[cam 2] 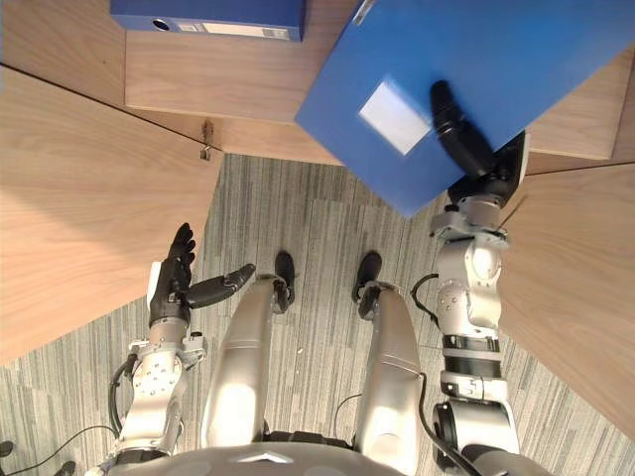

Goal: Walk over to the cabinet, pick up the folder, carry it to the office cabinet, place the folder inside the office cabinet, then close the office cabinet door

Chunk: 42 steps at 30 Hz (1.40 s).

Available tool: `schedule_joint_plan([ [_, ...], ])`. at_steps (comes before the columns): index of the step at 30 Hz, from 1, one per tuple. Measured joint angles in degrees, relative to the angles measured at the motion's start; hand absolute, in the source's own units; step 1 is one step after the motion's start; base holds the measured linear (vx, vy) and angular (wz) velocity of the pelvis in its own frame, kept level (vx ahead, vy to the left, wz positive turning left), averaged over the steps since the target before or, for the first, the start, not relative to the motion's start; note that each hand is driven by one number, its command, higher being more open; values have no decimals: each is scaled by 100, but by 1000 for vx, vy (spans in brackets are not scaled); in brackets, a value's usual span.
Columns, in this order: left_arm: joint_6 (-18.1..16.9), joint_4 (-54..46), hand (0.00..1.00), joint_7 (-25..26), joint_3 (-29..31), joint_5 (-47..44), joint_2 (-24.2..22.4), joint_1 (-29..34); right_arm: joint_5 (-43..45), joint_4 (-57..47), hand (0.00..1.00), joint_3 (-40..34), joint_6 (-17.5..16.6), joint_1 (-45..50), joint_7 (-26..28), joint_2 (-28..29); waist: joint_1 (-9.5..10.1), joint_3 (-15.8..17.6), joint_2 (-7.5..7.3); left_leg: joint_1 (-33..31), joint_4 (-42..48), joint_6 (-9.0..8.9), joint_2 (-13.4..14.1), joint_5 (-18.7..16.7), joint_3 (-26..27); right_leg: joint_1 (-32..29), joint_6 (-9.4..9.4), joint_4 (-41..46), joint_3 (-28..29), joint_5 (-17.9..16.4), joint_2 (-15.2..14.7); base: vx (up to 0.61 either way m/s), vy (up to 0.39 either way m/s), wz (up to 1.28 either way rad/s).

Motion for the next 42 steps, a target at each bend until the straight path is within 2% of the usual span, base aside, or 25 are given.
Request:
schedule_joint_plan([
  [7, 22, -8, 100, 108, -47, -13, -53, 1, 1161, 837, 0, -75, -10, -1376, -546, -209, 7, -2, 3, 15, -41, 4, -36, 13, 1, 57, 13, -58, -74, 8, -80, -9, 63, 4],
  [11, 105, 76, 100, 281, -124, -13, -94, -27, 1451, 1100, 0, -73, -44, -1818, -806, -186, 45, -8, 14, 99, -158, -14, -47, 48, 10, 152, 29, -169, -103, 21, -89, -2, 48, 4],
  [15, 440, 711, 100, 546, -162, -15, -152, -800, 1724, 1375, 0, 42, -177, -2450, -1166, 86, 4, -18, 30, 252, -447, -27, -46, 222, 129, 309, 58, -395, -142, 125, -99, 22, 35, 7],
  [17, 470, 827, 100, 560, -207, -71, -156, -945, 1979, 1712, 0, 13, -180, -2891, -1284, 196, -34, -18, 30, 343, -599, -7, -46, 297, 184, 390, 49, -557, -166, 222, -93, 25, 40, -1],
  [21, 464, 830, 100, 589, -385, -128, -172, -935, 2161, 1903, 0, -214, -331, -3178, -1623, 416, -28, -20, 34, 583, -892, 18, -70, 414, 207, 663, 59, -855, -243, 332, -84, 19, 36, 5],
  [26, 468, 1002, 100, 684, -390, -247, -172, -931, 2301, 2087, 0, -712, -506, -3746, -2050, 485, -23, -20, 34, 584, -1140, 36, -142, 599, 208, 662, 64, -1077, -263, 487, -98, -25, 17, 5],
  [27, 474, 1071, 100, 700, -402, -247, -172, -930, 2301, 2099, 100, -805, -574, -3840, -2136, 491, -22, -21, 35, 584, -1172, 32, -148, 626, 209, 663, 58, -1106, -266, 514, -98, -47, -1, 2],
  [34, 507, 1219, 100, 815, -731, -248, -190, -968, 2300, 2099, 100, -1133, -848, -3985, -2529, 533, -35, -34, 57, 585, -1306, 35, -157, 765, 214, 672, 41, -1248, -283, 647, -81, -47, -10, 0],
  [42, 508, 1223, 100, 826, -756, -356, -205, -971, 2298, 2098, 100, -1085, -861, -3985, -2538, 538, -45, -47, 80, 575, -1290, 36, -126, 783, 212, 670, 20, -1255, -290, 668, -49, -20, -10, 0],
])
